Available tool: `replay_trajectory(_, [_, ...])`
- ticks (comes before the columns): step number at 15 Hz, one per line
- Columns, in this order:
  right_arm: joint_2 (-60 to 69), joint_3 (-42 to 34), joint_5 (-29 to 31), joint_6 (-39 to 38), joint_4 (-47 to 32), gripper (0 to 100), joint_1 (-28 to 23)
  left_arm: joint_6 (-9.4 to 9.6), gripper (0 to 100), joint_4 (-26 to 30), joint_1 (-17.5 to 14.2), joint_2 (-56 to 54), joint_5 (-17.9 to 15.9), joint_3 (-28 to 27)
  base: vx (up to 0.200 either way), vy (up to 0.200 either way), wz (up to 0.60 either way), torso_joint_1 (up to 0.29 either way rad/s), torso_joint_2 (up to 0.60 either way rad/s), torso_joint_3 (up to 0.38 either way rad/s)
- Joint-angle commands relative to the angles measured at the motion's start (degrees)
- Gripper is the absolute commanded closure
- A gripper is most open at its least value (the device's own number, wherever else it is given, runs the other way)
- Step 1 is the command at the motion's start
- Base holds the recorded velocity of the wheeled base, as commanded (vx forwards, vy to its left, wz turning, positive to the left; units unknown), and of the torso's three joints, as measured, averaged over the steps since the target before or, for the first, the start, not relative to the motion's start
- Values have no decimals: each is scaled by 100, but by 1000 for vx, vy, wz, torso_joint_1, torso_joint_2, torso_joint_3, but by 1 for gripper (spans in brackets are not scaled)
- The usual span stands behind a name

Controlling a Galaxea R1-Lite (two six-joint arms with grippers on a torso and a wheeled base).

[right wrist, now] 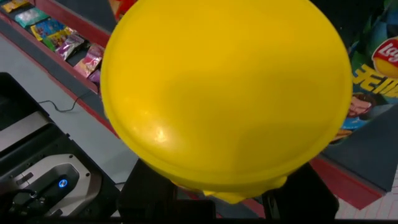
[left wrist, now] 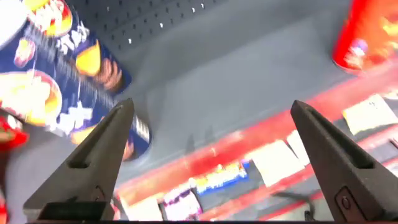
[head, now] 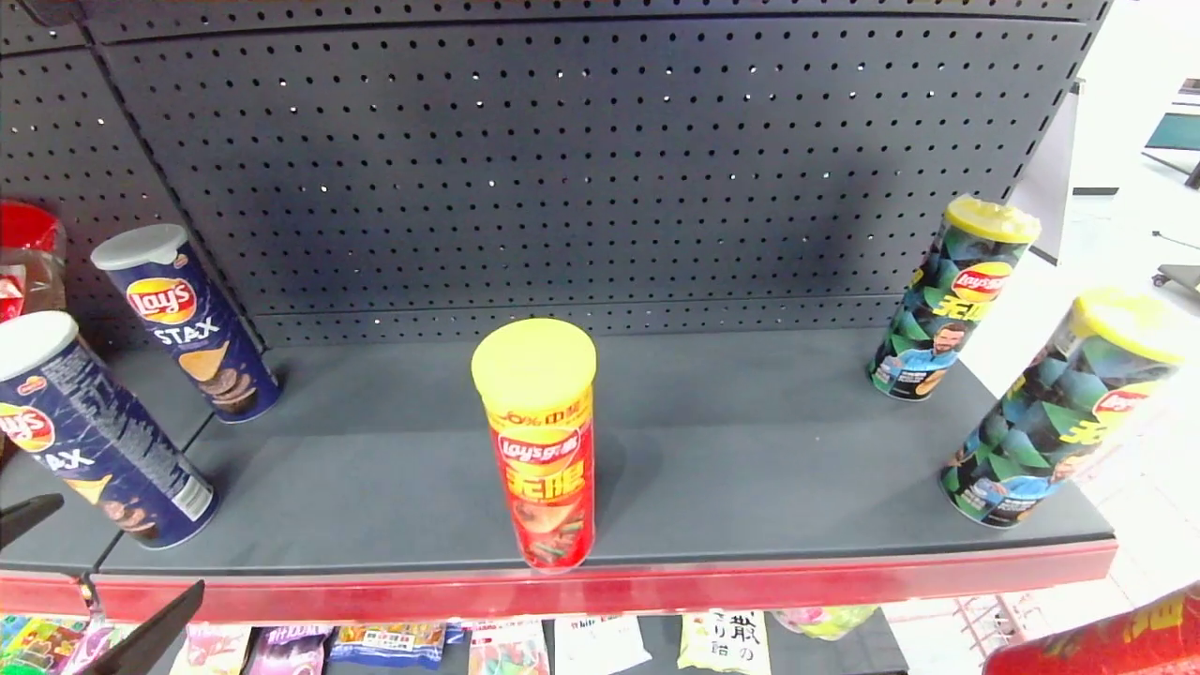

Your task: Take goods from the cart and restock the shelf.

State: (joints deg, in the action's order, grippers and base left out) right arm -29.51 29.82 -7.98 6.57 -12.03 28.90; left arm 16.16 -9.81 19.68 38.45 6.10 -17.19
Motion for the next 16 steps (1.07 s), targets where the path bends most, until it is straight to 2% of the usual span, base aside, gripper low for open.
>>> replay_trajectory(1, [-2,-2,-1,2,-1,100,1,1,0,-3,1,31,-3,-4,0,0,0,0,0,0])
replay_trajectory(4, [-19,-2,-1,2,-1,100,1,-26,0,-3,1,31,-12,5,0,0,0,0,0,0])
replay_trajectory(10, [-55,-2,-1,2,-1,100,10,-43,0,-3,1,40,-21,14,0,200,0,10,4,1])
replay_trajectory(16, [-63,-2,-1,2,-1,100,10,-34,0,-3,1,40,-12,40,0,0,0,0,0,0])
